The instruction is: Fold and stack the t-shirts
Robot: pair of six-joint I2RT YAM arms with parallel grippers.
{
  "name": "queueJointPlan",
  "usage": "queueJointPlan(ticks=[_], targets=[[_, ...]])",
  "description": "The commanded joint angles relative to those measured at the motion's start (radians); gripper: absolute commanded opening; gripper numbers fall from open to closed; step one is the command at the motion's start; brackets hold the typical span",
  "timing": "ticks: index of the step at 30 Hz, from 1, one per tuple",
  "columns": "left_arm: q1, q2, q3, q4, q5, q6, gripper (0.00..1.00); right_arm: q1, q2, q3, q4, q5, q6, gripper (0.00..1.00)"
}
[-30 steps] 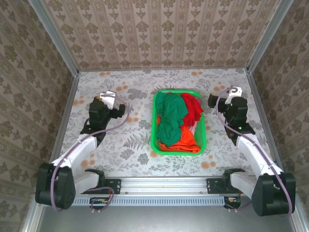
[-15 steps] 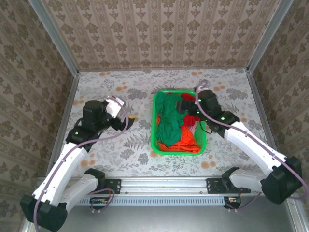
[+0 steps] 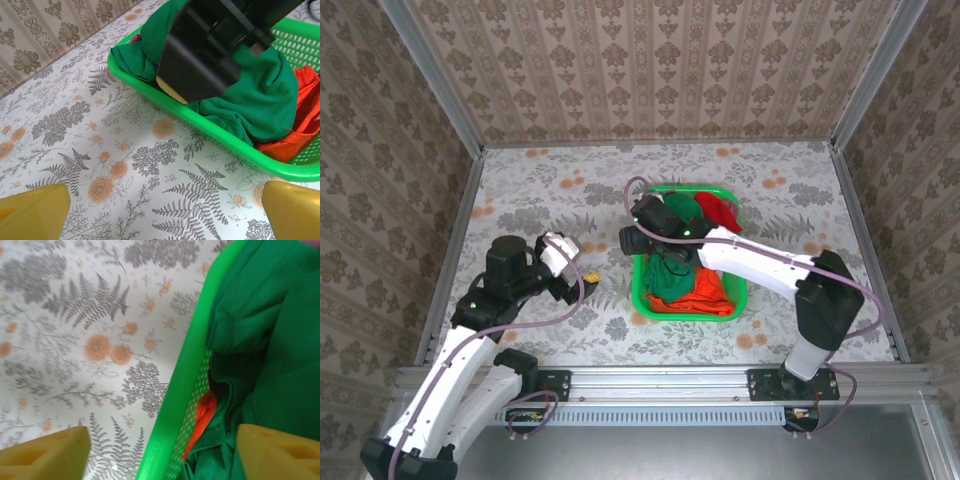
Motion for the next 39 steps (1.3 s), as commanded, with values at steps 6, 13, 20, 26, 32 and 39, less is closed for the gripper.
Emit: queueJointPlan(ticks=[6, 13, 20, 26, 32, 39], targets=[[-0.006, -0.044, -0.061, 0.064, 0.047, -0.022, 1.0, -0.001, 0.193, 0.163, -0.127, 0.026, 0.059, 0.49], [-0.008, -0.052, -0.08, 0.076, 0.055, -0.04, 1.0, -0.003, 0.269, 0.218, -0.159, 0.061, 0.078, 0.31], [-0.017, -0.052, -0.108, 0.128, 0.062, -0.085, 1.0, -0.026, 0.265, 0.219, -0.198, 0.106, 0.053, 0.13], [-0.078, -0.015, -0.122, 0.228, 0.04, -0.12, 1.0, -0.063, 0.188, 0.145, -0.171, 0.153, -0.037, 0.07], [-0.168, 0.109, -0.122, 0.393, -0.01, -0.129, 1.0, -0.16, 0.136, 0.091, -0.14, 0.167, -0.249, 0.03], [-0.249, 0.31, -0.089, 0.587, -0.01, -0.118, 1.0, -0.346, 0.112, 0.063, -0.087, 0.195, -0.437, 0.0]])
